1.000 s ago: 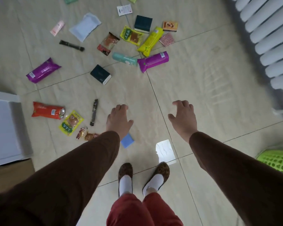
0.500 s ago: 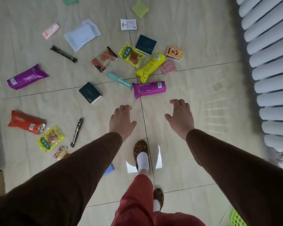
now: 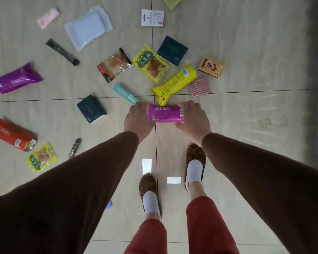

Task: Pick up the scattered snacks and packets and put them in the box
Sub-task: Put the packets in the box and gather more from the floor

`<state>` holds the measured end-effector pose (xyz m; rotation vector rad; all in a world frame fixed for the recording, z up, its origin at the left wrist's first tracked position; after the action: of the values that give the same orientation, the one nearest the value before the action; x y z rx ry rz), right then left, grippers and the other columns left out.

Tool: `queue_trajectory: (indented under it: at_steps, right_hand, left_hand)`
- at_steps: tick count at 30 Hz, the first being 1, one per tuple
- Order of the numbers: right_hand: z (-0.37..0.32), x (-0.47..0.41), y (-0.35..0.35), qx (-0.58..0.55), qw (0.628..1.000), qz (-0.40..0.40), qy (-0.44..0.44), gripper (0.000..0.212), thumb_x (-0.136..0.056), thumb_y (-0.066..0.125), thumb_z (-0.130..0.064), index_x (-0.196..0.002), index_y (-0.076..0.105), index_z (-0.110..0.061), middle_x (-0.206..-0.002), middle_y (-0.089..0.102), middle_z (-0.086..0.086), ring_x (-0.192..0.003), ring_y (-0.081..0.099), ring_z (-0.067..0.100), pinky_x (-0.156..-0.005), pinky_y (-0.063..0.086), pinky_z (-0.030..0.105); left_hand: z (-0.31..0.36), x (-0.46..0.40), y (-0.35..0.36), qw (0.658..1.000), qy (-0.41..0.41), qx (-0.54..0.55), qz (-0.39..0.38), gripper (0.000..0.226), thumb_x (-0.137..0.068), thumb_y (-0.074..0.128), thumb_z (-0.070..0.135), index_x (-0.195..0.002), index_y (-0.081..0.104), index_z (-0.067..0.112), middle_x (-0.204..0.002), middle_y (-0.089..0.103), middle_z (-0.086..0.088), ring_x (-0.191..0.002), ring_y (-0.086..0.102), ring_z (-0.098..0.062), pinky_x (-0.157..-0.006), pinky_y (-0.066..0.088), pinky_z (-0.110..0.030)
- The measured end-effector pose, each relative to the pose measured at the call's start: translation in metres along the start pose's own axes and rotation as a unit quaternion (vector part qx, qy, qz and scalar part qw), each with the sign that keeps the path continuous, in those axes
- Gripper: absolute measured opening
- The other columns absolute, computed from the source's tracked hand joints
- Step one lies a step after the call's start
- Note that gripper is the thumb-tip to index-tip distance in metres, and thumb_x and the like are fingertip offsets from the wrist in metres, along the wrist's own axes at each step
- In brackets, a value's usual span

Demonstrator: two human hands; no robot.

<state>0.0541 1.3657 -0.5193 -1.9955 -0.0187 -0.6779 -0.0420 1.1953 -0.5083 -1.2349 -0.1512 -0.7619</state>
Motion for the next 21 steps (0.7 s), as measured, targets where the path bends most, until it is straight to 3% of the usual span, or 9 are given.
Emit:
queue_trajectory:
  at_steps: [8, 13, 21]
  right_hand:
    - [0.030, -0.075, 0.066, 0.041, 0.997, -0.037, -0.062, 0.070, -0.076, 0.077, -0.041, -0.133, 0.050, -0.012, -0.129, 0.053, 0.010, -0.116, 0.050, 0.031, -0.093, 0.045, 0.041]
    - [0.039, -0.103, 0.111, 0.058, 0.994, -0.038, -0.089, 0.080, -0.068, 0.080, -0.047, -0.133, 0.051, -0.012, -0.128, 0.055, 0.010, -0.114, 0.053, 0.032, -0.095, 0.044, 0.043]
    - [0.068, -0.106, 0.142, 0.081, 0.993, -0.064, -0.062, 0.070, -0.075, 0.074, -0.049, -0.133, 0.051, -0.018, -0.122, 0.055, 0.010, -0.112, 0.052, 0.031, -0.088, 0.046, 0.043]
  left_hand:
    - [0.007, -0.113, 0.052, 1.000, 0.025, 0.003, 0.016, 0.067, -0.083, 0.073, 0.028, -0.141, 0.043, 0.012, -0.135, 0.048, -0.009, -0.124, 0.044, -0.029, -0.102, 0.041, -0.043]
    - [0.009, -0.167, 0.089, 0.998, 0.063, -0.021, 0.011, 0.074, -0.082, 0.075, 0.035, -0.143, 0.039, 0.013, -0.135, 0.047, -0.010, -0.123, 0.044, -0.031, -0.098, 0.043, -0.046]
    - [0.014, -0.213, 0.126, 0.996, 0.045, -0.074, 0.005, 0.080, -0.076, 0.075, 0.039, -0.141, 0.037, 0.012, -0.135, 0.048, -0.013, -0.124, 0.044, -0.034, -0.096, 0.041, -0.047]
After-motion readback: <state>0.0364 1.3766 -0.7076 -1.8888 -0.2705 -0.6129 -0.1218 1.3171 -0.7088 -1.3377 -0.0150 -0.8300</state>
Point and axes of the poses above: each hand's wrist, its own x-axis away from the middle knuckle, its own y-axis out of the palm, z = x × y, the point moved 2 cm from there along -x, towards the middle knuckle
